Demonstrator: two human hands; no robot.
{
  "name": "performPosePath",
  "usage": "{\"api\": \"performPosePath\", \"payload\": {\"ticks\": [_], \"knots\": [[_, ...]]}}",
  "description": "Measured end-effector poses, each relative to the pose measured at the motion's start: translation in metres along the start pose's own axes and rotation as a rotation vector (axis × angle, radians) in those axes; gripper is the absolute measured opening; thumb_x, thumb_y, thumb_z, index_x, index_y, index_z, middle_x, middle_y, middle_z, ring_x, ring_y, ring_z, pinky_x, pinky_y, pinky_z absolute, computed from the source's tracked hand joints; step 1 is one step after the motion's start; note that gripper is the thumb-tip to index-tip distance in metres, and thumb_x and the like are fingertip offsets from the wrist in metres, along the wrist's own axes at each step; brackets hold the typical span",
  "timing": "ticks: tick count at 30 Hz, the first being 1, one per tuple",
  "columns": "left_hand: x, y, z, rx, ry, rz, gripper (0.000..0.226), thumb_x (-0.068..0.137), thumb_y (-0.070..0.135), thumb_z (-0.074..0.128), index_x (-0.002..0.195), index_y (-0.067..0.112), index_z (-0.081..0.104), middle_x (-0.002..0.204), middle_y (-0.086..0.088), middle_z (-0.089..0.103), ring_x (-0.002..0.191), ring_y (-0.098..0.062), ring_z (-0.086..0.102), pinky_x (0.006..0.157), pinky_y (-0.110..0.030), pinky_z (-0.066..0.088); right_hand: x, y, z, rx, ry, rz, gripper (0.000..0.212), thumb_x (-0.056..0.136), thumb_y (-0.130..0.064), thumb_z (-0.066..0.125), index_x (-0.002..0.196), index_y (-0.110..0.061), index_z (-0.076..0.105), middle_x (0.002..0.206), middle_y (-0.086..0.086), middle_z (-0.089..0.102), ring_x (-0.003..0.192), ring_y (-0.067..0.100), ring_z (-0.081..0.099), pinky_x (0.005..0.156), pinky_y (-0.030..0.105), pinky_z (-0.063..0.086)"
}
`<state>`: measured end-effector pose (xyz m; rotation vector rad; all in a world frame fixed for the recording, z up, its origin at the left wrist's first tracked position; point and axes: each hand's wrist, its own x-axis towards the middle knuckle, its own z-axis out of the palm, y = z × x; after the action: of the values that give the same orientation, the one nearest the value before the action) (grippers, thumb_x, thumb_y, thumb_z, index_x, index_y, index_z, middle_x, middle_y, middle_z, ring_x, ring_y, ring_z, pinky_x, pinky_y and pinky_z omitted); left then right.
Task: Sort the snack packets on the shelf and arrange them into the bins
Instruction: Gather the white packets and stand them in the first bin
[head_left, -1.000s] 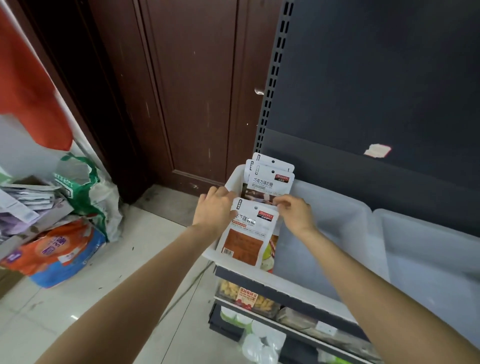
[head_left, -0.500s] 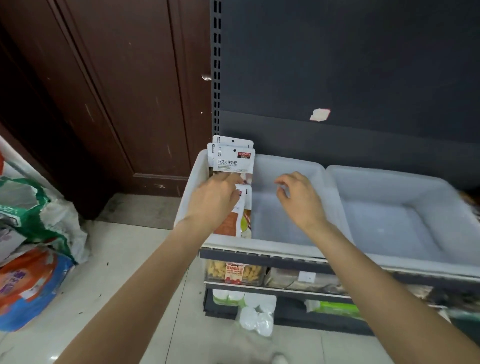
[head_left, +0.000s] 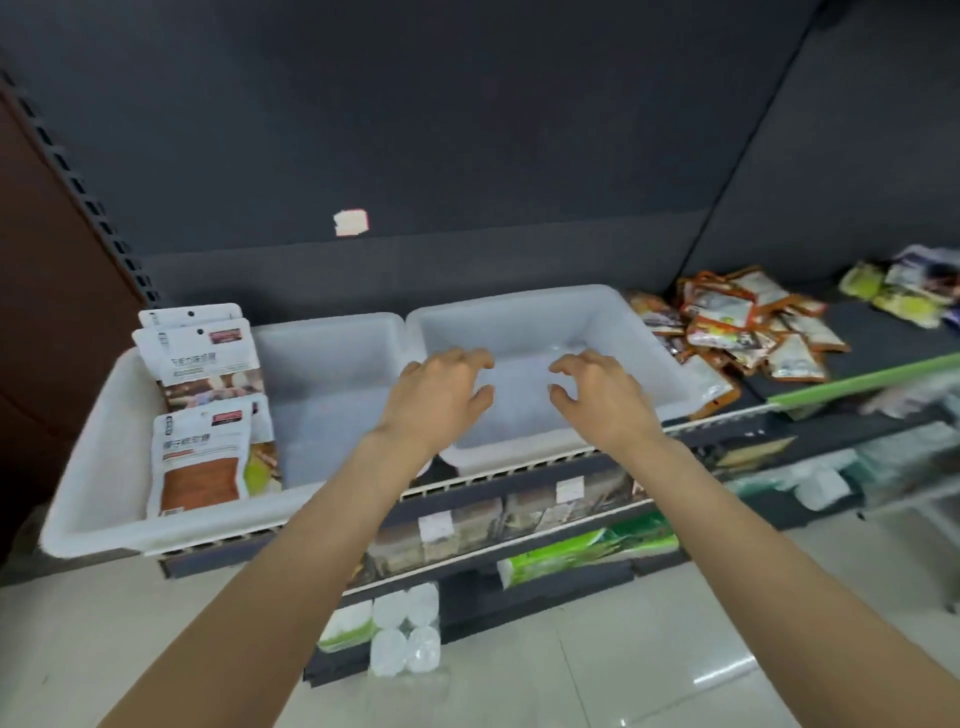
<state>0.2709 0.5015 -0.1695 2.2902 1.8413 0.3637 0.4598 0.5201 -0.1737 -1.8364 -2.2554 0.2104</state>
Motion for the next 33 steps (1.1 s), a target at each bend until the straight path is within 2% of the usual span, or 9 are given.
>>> {"api": "performPosePath", "payload": {"ticks": [5, 10, 16, 21, 24, 28, 33], "knots": [[0.042, 0.095, 0.039, -0.171, -0.03, 0.014, 0.029, 0.095, 0.031, 0.051, 0.122, 0.021, 0.054, 0.116, -0.001, 0.06, 0.103, -0.02, 0.058, 0.09, -0.038, 0.047, -0.021, 0.119, -0.036, 0.078, -0.008, 0.076, 0.035, 0.095, -0.027, 0.049, 0.128, -0.016, 0.054, 0.129, 0.008, 0.053, 0.116, 0.028, 0.051, 0.09, 0.041, 0.048], [0.081, 0.192, 0.071, -0.144, -0.02, 0.062, 0.028, 0.096, 0.031, 0.049, 0.122, 0.022, 0.055, 0.117, 0.0, 0.06, 0.104, -0.02, 0.058, 0.089, -0.037, 0.047, -0.039, 0.222, -0.067, 0.092, 0.011, 0.169, 0.035, 0.096, -0.03, 0.049, 0.129, -0.018, 0.053, 0.132, 0.008, 0.049, 0.114, 0.027, 0.052, 0.089, 0.044, 0.049], [0.138, 0.292, 0.094, -0.058, 0.0, 0.187, 0.031, 0.096, 0.034, 0.047, 0.125, 0.024, 0.054, 0.124, 0.0, 0.06, 0.112, -0.022, 0.056, 0.085, -0.037, 0.048, -0.039, 0.321, -0.096, 0.154, 0.081, 0.261, 0.031, 0.096, -0.026, 0.049, 0.124, -0.016, 0.057, 0.12, 0.009, 0.053, 0.114, 0.028, 0.05, 0.085, 0.041, 0.049], [0.204, 0.361, 0.116, -0.08, -0.007, 0.274, 0.026, 0.096, 0.033, 0.048, 0.118, 0.025, 0.057, 0.114, 0.001, 0.063, 0.102, -0.022, 0.059, 0.071, -0.032, 0.045, -0.021, 0.407, -0.114, 0.245, 0.108, 0.327, 0.032, 0.093, -0.027, 0.054, 0.122, -0.015, 0.06, 0.122, 0.008, 0.056, 0.109, 0.025, 0.056, 0.089, 0.037, 0.048], [0.248, 0.401, 0.138, -0.153, -0.03, 0.298, 0.026, 0.096, 0.032, 0.049, 0.119, 0.025, 0.057, 0.113, 0.004, 0.064, 0.103, -0.02, 0.06, 0.076, -0.034, 0.049, -0.005, 0.461, -0.126, 0.239, 0.119, 0.362, 0.031, 0.093, -0.024, 0.053, 0.121, -0.014, 0.06, 0.117, 0.009, 0.056, 0.105, 0.025, 0.057, 0.085, 0.032, 0.045], [0.31, 0.458, 0.163, -0.207, -0.057, 0.336, 0.026, 0.095, 0.029, 0.05, 0.118, 0.023, 0.059, 0.111, 0.002, 0.064, 0.099, -0.019, 0.059, 0.074, -0.032, 0.047, 0.02, 0.531, -0.147, 0.308, 0.156, 0.433, 0.031, 0.095, -0.021, 0.052, 0.124, -0.014, 0.059, 0.126, 0.008, 0.053, 0.11, 0.023, 0.057, 0.092, 0.031, 0.043], [0.377, 0.534, 0.182, -0.258, -0.085, 0.376, 0.023, 0.094, 0.029, 0.052, 0.115, 0.021, 0.06, 0.106, 0.002, 0.062, 0.099, -0.019, 0.059, 0.081, -0.038, 0.05, 0.041, 0.618, -0.171, 0.295, 0.199, 0.514, 0.032, 0.094, -0.022, 0.051, 0.125, -0.013, 0.057, 0.122, 0.009, 0.056, 0.107, 0.026, 0.058, 0.089, 0.03, 0.042]]}}
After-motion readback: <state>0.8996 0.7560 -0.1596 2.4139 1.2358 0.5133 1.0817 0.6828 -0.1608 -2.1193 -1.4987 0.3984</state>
